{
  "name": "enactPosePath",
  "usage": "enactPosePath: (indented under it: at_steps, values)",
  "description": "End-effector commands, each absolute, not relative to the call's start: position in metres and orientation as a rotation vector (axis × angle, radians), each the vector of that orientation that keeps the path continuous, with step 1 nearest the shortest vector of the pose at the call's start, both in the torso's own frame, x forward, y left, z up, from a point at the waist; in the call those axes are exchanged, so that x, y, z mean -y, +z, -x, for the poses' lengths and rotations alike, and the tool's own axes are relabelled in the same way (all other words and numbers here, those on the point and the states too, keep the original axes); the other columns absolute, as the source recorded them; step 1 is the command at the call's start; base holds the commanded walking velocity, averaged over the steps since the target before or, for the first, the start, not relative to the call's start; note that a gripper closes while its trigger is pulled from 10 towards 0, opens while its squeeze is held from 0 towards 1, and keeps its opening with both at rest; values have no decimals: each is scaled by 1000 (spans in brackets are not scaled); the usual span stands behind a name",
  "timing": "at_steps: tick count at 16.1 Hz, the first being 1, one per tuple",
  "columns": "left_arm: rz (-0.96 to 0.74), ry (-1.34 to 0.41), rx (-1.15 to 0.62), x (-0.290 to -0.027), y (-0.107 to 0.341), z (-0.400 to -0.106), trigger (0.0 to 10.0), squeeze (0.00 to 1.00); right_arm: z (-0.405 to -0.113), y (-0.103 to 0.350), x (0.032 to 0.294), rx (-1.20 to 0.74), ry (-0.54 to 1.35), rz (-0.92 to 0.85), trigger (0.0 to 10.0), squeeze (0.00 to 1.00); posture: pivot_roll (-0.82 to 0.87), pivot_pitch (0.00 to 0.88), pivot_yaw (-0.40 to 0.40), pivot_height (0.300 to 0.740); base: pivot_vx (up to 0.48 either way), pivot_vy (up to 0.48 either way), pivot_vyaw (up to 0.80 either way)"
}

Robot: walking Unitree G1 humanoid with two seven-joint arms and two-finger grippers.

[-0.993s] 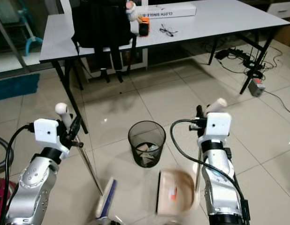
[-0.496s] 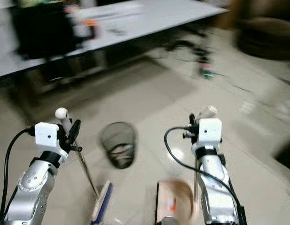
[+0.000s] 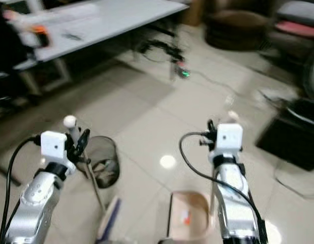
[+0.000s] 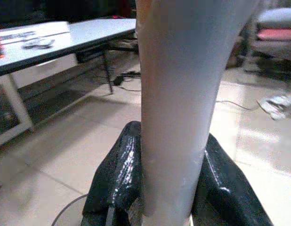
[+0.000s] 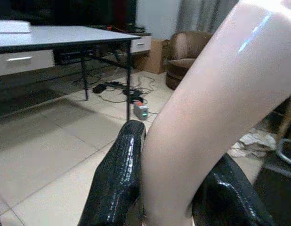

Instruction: Sweep floor

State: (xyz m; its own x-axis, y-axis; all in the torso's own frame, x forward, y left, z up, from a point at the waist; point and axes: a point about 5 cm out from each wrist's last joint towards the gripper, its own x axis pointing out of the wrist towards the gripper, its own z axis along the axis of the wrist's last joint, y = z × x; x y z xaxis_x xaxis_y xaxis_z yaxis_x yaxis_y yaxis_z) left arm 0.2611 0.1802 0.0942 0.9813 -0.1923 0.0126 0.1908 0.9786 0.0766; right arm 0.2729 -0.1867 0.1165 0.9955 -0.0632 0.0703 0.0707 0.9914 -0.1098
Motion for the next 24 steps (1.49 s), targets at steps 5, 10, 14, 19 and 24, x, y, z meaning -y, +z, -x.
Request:
enactPosePath:
  at_steps: [5,10,14,19,24]
  values:
    - [-109,-207,61,-180,106,-269,10000,0,-274,129,185,86,-88,85,10000,0,-12,55,60,740,0,0,-800]
    - [-95,-204,74,-180,111,-273,10000,0,-276,147,182,114,-77,70,10000,0,-15,60,67,740,0,0,-800]
    - [-88,-205,72,-179,110,-273,10000,0,-277,151,182,100,-71,77,10000,0,-15,62,63,740,0,0,-800]
    - [-91,-212,69,-179,110,-273,10000,0,-274,143,180,64,-67,82,10000,0,-15,66,68,740,0,0,-800]
    - [-113,-190,68,-180,110,-275,10000,0,-272,139,181,66,-72,80,10000,0,-14,72,68,740,0,-70,-529]
